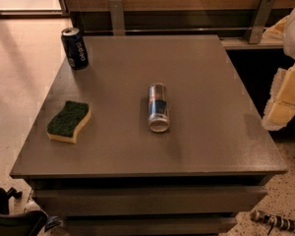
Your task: Place redbull can upright
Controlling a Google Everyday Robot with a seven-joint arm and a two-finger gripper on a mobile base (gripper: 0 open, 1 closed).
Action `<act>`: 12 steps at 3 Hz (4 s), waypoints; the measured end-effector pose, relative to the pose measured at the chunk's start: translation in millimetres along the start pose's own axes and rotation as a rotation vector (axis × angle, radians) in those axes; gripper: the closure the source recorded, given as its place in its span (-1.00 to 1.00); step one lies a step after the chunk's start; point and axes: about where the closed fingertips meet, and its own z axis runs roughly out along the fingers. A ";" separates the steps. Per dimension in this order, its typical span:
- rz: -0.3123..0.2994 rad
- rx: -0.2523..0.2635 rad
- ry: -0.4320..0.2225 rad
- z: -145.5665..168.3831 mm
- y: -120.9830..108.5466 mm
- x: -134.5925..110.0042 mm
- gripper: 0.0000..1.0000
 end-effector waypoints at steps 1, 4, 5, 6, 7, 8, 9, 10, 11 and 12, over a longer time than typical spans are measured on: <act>0.003 0.005 -0.003 -0.9 -0.5 -0.7 -1.00; 0.283 -0.062 -0.038 31.6 -39.4 -60.8 -1.00; 0.447 -0.055 0.019 59.3 -67.8 -91.8 -1.00; 0.604 -0.036 0.104 79.3 -71.7 -95.8 -1.00; 0.704 -0.027 0.102 81.3 -73.2 -99.3 -1.00; 0.706 -0.027 0.100 81.3 -73.4 -99.5 -1.00; 0.741 -0.035 0.123 85.1 -73.7 -102.8 -1.00; 0.873 -0.049 0.201 97.3 -80.5 -119.9 -1.00; 0.981 -0.040 0.238 110.8 -92.0 -142.6 -1.00; 1.099 -0.040 0.268 124.0 -88.9 -169.2 -1.00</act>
Offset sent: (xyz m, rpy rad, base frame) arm 0.0191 0.0225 0.0017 0.1094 0.0158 -0.1688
